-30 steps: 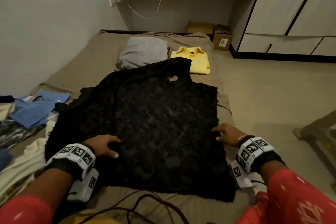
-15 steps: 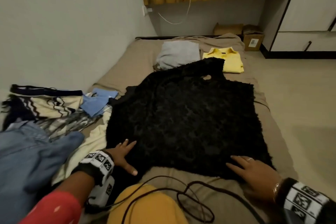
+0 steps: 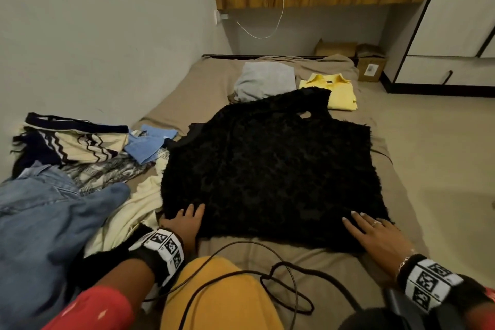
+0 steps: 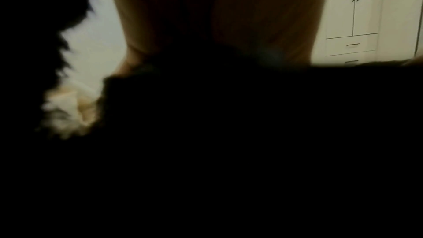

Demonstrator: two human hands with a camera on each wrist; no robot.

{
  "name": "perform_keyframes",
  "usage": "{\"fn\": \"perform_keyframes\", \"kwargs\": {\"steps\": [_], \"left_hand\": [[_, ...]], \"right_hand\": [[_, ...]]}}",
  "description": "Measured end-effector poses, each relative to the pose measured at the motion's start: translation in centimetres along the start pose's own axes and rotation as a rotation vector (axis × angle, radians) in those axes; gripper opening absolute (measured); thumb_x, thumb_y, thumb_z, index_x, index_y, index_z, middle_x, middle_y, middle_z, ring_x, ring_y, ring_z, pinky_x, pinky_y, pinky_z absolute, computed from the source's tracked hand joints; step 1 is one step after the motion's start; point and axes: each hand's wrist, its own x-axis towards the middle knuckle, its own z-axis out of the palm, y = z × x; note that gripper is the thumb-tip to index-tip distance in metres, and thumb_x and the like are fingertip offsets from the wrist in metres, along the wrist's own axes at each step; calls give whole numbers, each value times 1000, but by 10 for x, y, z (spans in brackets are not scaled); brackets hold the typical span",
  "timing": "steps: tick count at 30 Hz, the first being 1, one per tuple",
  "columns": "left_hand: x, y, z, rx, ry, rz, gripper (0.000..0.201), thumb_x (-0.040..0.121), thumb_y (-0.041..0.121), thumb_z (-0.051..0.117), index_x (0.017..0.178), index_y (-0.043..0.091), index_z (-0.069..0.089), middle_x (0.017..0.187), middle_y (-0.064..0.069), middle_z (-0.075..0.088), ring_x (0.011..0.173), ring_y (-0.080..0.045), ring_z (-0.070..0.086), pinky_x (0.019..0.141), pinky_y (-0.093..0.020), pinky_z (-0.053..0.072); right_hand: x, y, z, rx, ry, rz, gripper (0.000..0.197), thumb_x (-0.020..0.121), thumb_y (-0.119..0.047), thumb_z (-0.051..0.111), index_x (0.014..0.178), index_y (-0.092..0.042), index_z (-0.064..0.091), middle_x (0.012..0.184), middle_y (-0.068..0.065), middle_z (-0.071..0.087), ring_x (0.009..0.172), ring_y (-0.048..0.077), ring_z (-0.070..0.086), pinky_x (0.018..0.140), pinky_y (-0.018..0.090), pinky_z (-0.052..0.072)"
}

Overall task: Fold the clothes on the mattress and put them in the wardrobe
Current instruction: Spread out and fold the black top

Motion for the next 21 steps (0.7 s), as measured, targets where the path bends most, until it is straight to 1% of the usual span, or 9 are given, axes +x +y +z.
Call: {"fn": "perform_keyframes", "kwargs": {"steps": [3,5,9,11,13,15,16,18,21], "left_hand": [[-7,-19,-6,5,52,37,82,88,8,51,149,19,-2,150,-15,18,134,-37,28,105,-46,36],[-18,-29,-15,-47,118,103,77,87,2,50,148,17,6,145,-13,28,124,-34,42,93,-38,43],[-40,-42,-28,-134,269,286,63,86,0,45,141,29,30,140,-2,46,119,-22,52,91,-30,43],[-49,-50,-26,-53,203,297,57,87,2,44,137,31,42,137,2,50,123,-18,50,97,-27,40],[-56,-54,-23,61,66,314,51,87,9,48,131,35,49,133,5,54,119,-15,51,97,-26,41],[-66,-52,-20,165,-76,314,49,86,18,52,132,35,46,131,5,55,118,-16,52,96,-26,41],[-68,-51,-20,186,-119,302,52,84,21,54,133,34,44,131,4,54,120,-18,51,96,-27,40],[-68,-51,-26,180,-135,272,51,84,22,55,132,29,41,129,0,54,116,-20,52,93,-28,41],[-50,-59,-52,136,-18,228,29,88,17,53,113,22,40,107,-6,55,89,-20,52,72,-28,38]], "right_hand": [[-3,20,-12,-64,166,-140,88,66,-9,32,149,-12,1,100,15,71,84,26,71,63,40,56],[-5,28,-20,-85,183,-209,89,66,-8,29,148,-11,-6,104,12,70,88,24,70,65,37,57],[-14,26,-27,-120,31,-297,128,49,-12,76,148,-14,-5,104,2,71,85,14,71,60,25,57],[-22,29,-14,-48,-1,-335,158,19,-16,89,149,-15,0,98,-5,73,77,8,71,54,19,55],[-32,18,-16,-54,-101,-326,161,12,-22,91,148,-14,5,97,-8,72,73,4,70,50,16,53],[-41,4,-27,-105,-163,-357,136,48,-18,87,148,-18,-5,129,3,58,105,11,64,74,23,56],[-47,4,-24,-122,-113,-378,107,75,-7,69,148,-22,-8,149,5,34,128,15,46,96,28,46],[-50,11,-30,81,-285,-285,67,96,-2,35,148,-30,4,157,-3,9,142,13,20,113,23,19],[-34,34,-45,307,-266,-109,45,97,-10,39,138,-29,38,143,-5,42,130,9,40,105,14,24]]}}
